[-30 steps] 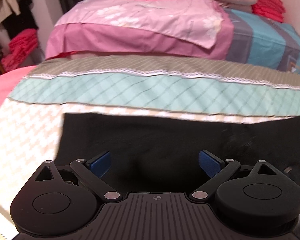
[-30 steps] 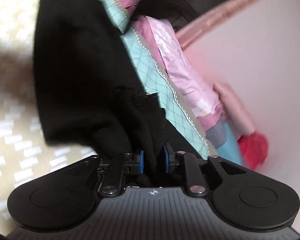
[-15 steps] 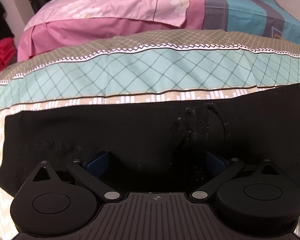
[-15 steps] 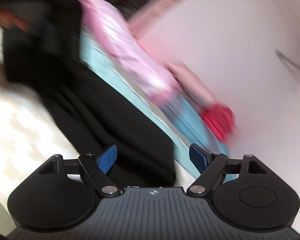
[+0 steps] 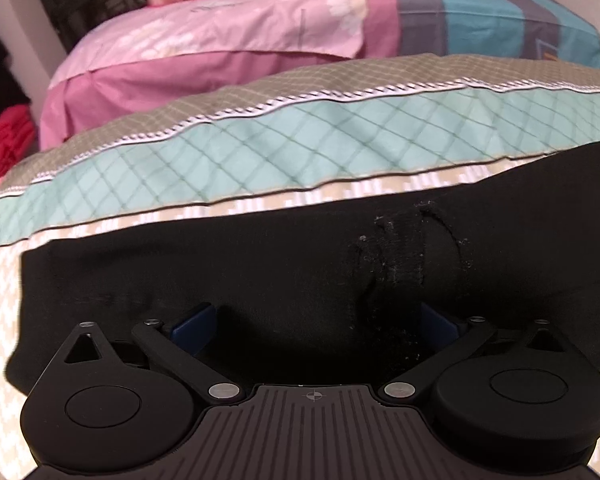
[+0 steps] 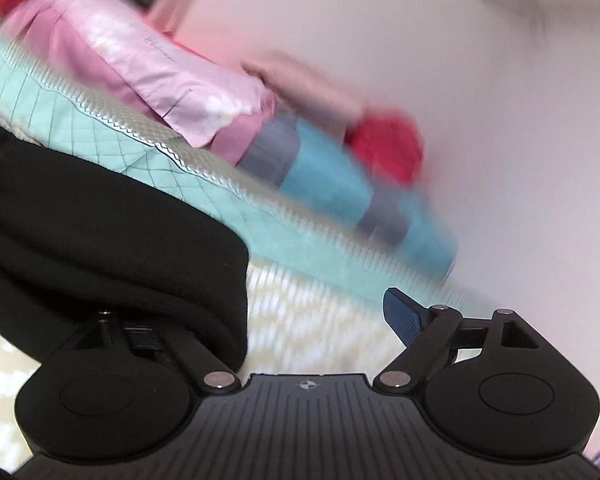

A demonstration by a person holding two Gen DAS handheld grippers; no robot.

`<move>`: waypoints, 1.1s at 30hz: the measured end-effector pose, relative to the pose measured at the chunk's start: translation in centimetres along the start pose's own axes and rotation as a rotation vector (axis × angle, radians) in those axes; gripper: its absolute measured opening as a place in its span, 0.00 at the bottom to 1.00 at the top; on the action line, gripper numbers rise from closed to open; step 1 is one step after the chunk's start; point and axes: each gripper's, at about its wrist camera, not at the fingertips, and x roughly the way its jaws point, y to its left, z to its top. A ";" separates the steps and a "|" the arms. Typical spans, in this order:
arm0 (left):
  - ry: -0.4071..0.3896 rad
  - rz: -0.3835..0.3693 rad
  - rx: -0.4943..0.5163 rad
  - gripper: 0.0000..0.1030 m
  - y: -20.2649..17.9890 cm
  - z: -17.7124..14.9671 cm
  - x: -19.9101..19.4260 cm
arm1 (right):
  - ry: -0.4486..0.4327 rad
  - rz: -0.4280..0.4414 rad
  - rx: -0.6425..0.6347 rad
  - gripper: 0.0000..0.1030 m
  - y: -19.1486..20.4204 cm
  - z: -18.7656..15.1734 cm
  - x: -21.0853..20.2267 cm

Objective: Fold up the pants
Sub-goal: 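Lift the strip end, fold it over toward the left gripper, release, then move the right gripper to the end of the doubled pants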

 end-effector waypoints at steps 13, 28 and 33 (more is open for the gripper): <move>0.029 -0.026 -0.031 1.00 0.5 0.3 0.5 | -0.107 0.374 0.120 0.88 -3.9 1.1 -8.5; 0.041 -0.072 -0.023 1.00 1.2 1.2 -0.8 | 0.274 0.414 0.463 0.83 -4.5 3.3 -0.7; -0.005 -0.093 -0.007 1.00 1.7 1.4 -3.0 | 0.330 0.474 0.380 0.89 -2.2 3.5 0.9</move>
